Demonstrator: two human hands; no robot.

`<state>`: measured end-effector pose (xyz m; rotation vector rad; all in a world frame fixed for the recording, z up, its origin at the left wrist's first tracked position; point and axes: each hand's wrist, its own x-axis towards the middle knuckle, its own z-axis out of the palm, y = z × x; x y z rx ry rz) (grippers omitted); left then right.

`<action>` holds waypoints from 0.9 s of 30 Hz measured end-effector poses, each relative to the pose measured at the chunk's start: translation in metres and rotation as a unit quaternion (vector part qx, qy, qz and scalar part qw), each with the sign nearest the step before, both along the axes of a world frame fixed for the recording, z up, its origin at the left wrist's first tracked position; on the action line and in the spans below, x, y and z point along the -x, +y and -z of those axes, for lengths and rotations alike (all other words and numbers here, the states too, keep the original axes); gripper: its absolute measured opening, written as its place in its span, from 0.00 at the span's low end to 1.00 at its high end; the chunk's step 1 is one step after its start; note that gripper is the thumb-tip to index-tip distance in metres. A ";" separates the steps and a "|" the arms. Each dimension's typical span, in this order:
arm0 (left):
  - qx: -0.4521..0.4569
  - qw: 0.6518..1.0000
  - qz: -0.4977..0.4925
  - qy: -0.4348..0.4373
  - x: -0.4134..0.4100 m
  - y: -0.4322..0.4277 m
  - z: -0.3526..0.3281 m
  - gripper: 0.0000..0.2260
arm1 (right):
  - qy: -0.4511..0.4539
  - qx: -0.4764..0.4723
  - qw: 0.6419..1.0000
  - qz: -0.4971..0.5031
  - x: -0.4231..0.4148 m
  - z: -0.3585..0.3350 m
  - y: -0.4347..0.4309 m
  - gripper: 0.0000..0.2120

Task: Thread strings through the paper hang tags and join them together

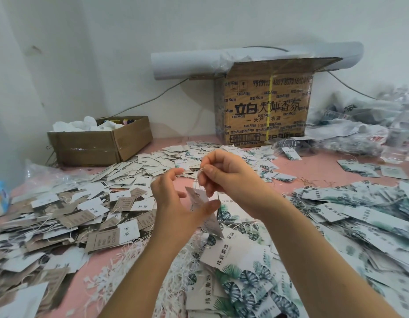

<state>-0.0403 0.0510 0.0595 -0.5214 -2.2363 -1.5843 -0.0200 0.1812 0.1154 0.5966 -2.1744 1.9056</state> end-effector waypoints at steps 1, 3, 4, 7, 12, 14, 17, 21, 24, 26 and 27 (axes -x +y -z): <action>0.000 1.000 0.006 -0.001 0.002 -0.001 0.002 0.34 | 0.005 0.008 1.000 -0.009 -0.001 -0.001 0.000 0.10; -0.011 1.000 0.017 0.005 0.005 -0.002 0.005 0.30 | 0.013 0.031 0.999 -0.029 -0.001 -0.001 -0.001 0.10; -0.018 1.000 0.023 0.007 0.005 -0.002 0.006 0.28 | 0.017 0.044 0.998 -0.038 -0.002 -0.002 -0.002 0.10; -0.037 0.998 0.053 -0.008 0.002 -0.001 0.004 0.24 | 0.021 0.077 0.995 -0.061 -0.003 -0.002 -0.003 0.10; -0.085 0.990 0.100 -0.047 -0.002 0.003 0.003 0.25 | 0.028 0.098 0.992 -0.069 -0.002 -0.003 -0.002 0.08; -0.078 0.992 0.084 -0.054 -0.002 0.002 0.004 0.22 | 0.039 0.108 0.992 -0.058 -0.002 -0.004 -0.001 0.09; -0.077 0.992 0.078 -0.070 -0.001 0.001 0.003 0.16 | 0.052 0.117 0.992 -0.017 -0.001 -0.005 0.003 0.09; -0.098 0.987 0.089 -0.089 -0.001 0.001 0.000 0.12 | 0.064 0.129 0.988 0.064 0.003 -0.005 0.009 0.09; -0.109 0.982 0.105 -0.109 -0.002 0.001 -0.001 0.06 | 0.066 0.137 0.981 0.123 0.005 -0.003 0.015 0.09; -0.144 0.969 0.133 -0.153 -0.003 0.001 -0.003 0.07 | 0.059 0.143 0.979 0.135 0.006 -0.003 0.020 0.09; -0.190 0.948 0.169 -0.190 -0.004 0.001 -0.004 0.09 | 0.055 0.142 0.980 0.132 0.006 -0.002 0.021 0.09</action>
